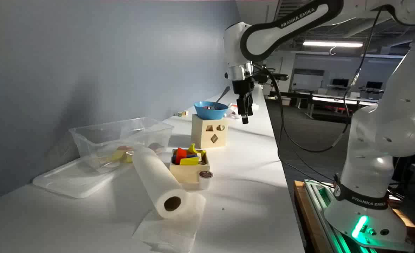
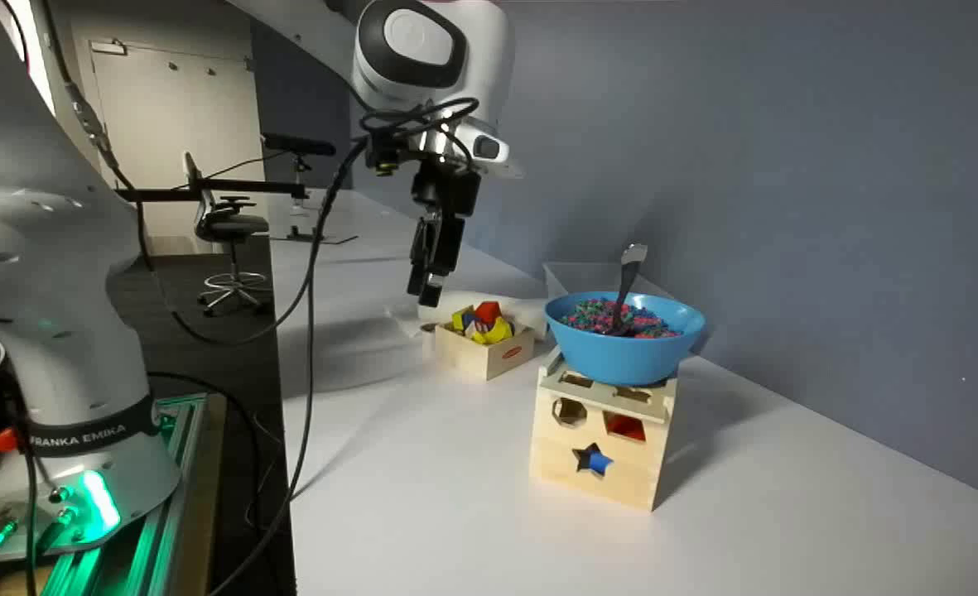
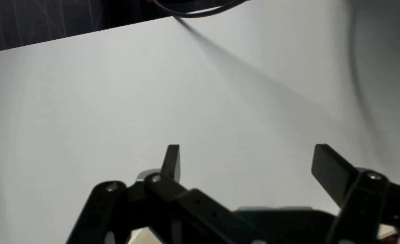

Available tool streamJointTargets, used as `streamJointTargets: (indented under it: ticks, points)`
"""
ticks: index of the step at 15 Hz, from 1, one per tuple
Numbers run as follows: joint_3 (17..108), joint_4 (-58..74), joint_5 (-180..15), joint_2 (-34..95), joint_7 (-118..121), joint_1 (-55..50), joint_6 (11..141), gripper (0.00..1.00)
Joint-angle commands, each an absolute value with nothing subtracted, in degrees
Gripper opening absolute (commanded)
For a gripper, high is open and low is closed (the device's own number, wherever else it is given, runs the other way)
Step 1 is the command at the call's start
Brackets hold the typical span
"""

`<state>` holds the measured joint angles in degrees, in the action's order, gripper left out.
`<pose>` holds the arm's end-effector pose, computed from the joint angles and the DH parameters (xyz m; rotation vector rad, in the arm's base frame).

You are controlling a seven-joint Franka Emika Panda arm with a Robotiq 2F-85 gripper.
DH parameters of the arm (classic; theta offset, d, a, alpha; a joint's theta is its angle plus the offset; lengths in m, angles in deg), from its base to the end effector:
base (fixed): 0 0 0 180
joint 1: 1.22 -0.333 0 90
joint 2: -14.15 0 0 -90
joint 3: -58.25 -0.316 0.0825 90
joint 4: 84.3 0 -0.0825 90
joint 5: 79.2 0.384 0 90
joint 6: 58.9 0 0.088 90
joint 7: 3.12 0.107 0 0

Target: Place the paper towel roll in the tote

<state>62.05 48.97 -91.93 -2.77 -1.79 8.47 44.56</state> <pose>0.4143 -0.1192 0.4401 2.9428 -0.2615 -0.3607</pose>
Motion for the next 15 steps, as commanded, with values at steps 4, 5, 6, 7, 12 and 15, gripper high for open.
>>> streamJointTargets:
  ticks: [4,5,6,7,12,15]
  points:
    - [62.9,48.9,-92.1,-2.8,-1.6,7.6,44.4,1.0]
    - [62.9,48.9,-92.1,-2.8,-1.6,7.6,44.4,1.0]
    - [62.9,48.9,-92.1,-2.8,-1.6,7.6,44.4,1.0]
    - [62.9,48.9,-92.1,-2.8,-1.6,7.6,44.4,1.0]
    - [61.8,49.4,-93.2,-2.4,-1.4,6.8,45.0,1.0]
    - [59.2,52.3,-93.5,-3.5,-4.5,3.0,47.0,1.0]
